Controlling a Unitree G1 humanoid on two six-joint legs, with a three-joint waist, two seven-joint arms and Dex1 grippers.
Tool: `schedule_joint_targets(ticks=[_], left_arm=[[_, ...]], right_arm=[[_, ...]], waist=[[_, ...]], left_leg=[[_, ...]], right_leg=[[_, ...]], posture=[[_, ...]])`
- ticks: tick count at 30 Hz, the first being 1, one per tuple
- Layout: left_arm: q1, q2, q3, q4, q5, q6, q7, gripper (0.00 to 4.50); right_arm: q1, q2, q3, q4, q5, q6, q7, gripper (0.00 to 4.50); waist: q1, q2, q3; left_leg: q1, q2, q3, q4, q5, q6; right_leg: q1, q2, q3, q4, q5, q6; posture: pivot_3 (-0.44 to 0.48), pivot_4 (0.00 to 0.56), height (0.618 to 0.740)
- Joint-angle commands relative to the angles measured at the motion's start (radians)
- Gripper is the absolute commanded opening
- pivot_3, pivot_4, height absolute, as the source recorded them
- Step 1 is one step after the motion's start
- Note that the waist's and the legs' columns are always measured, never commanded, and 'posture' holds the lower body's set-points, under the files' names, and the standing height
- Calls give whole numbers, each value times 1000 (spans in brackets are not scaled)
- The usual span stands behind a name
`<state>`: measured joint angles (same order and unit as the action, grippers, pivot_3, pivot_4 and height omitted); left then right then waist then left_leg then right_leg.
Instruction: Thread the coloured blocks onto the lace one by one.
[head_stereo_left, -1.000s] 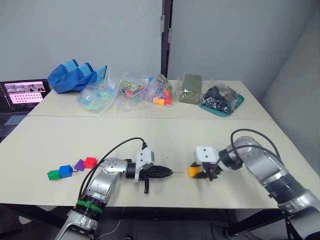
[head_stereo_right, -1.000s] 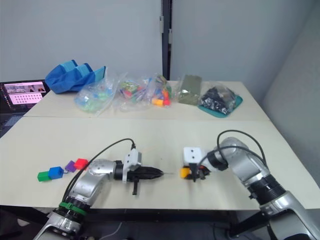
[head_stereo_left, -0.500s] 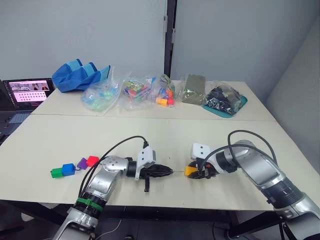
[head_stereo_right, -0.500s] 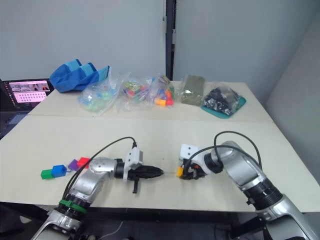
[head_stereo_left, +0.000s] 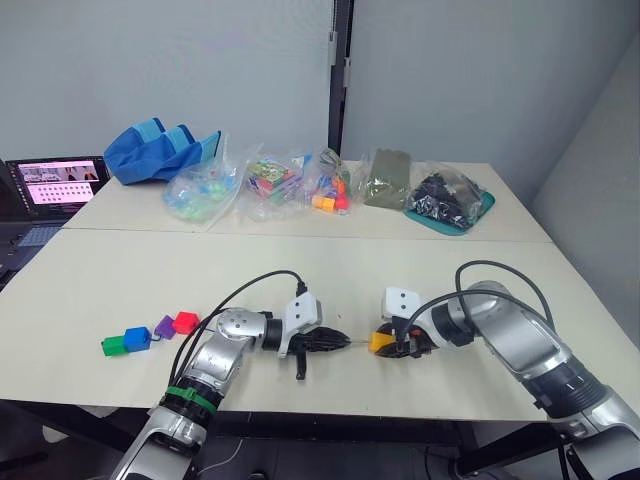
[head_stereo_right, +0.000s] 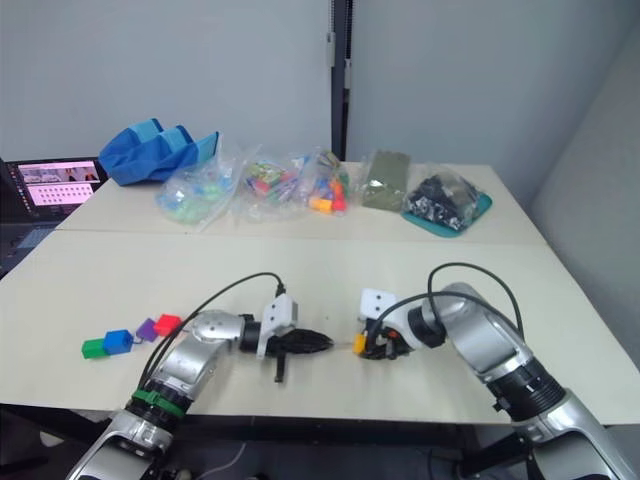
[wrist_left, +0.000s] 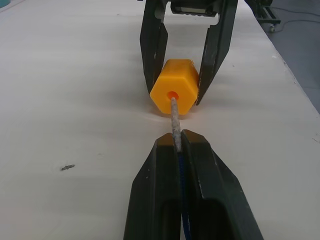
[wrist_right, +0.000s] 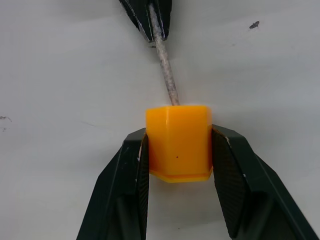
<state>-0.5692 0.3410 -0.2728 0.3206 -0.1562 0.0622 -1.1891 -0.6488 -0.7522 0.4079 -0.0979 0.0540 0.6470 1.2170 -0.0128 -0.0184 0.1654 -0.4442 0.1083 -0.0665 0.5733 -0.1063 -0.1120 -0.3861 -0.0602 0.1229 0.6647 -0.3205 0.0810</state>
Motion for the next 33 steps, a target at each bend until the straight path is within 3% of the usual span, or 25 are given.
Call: schedule_joint_targets(ticks=[1, 12, 17, 18, 25, 33], left_arm=[[-21, -23, -6, 1, 1, -21, 6, 0], [-128, -116, -50, 111, 34, -73, -18, 0], [-132, -114, -51, 109, 22, -51, -46, 0], [-130, -113, -44, 100, 10, -36, -51, 559], [-114, -26, -20, 33, 39, -21, -45, 2670], [-48, 74, -37, -24, 48, -17, -53, 2676]], right_arm=[[9, -8, -7, -23, 10, 8, 6, 1266], [25, -14, 29, -52, -10, -20, 21, 1265], [27, -8, 26, -56, -10, -13, 16, 1265], [27, -7, 26, -57, -10, -12, 15, 1265], [29, 9, 30, -56, -9, -13, 9, 1265], [24, 16, 30, -44, -14, -23, 7, 1265]], waist=[[0, 0, 0], [1, 0, 0], [-1, 0, 0], [-1, 0, 0], [-8, 0, 0], [-5, 0, 0]], left_leg=[[0, 0, 0, 0, 0, 0], [0, 0, 0, 1, 0, 0], [0, 0, 0, 0, 0, 0], [0, 0, 0, 0, 0, 0], [0, 0, 0, 0, 0, 0], [1, 0, 0, 0, 0, 0]], right_leg=[[0, 0, 0, 0, 0, 0], [0, 0, 0, 0, 0, 0], [0, 0, 0, 0, 0, 0], [0, 0, 0, 0, 0, 0], [0, 0, 0, 0, 0, 0], [1, 0, 0, 1, 0, 0]], posture=[[0, 150, 740], [0, 150, 740], [0, 150, 740], [0, 150, 740], [0, 150, 740], [0, 150, 740]])
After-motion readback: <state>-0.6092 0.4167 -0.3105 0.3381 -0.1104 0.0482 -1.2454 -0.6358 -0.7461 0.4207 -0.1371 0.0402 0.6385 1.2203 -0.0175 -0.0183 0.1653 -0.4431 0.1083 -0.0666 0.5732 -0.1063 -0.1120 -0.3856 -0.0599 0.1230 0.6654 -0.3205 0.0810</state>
